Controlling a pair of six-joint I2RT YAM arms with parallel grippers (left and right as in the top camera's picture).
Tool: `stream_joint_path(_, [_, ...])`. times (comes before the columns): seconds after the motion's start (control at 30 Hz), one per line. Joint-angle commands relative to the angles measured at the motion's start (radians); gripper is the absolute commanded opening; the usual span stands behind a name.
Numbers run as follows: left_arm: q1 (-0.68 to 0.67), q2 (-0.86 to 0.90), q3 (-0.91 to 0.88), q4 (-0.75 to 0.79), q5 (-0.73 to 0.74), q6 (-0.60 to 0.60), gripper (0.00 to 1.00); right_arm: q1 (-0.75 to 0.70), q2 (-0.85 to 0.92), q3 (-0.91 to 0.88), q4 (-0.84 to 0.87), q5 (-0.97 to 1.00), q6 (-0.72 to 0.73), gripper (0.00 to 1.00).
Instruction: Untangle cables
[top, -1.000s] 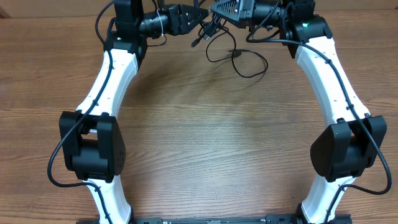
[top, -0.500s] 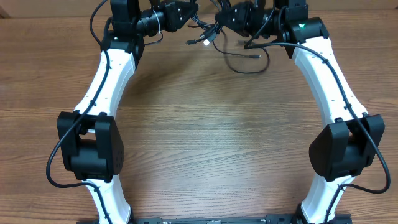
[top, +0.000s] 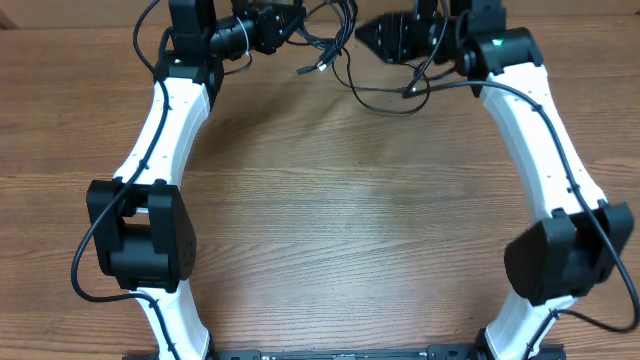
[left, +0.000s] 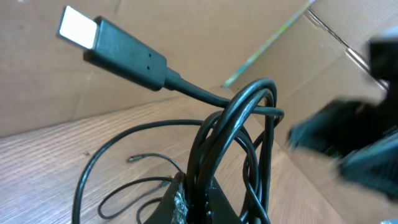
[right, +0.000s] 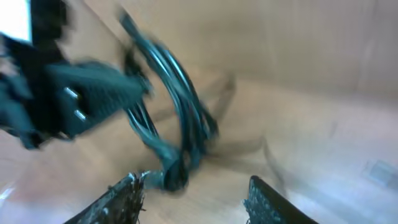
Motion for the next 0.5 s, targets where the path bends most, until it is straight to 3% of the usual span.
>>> stream_joint_path(0.0, [0.000, -0.022, 0.016, -0.003, 0.116, 0.057, 0.04, 0.013, -0.042, 0.004, 0.041, 0.022, -0.127, 0.53])
stream_joint_path(0.47, [-0.009, -0.022, 0.016, -0.013, 0.220, -0.008, 0.04, 0.134, -0.040, 0.004, 0.047, 0.243, -0.302, 0.40])
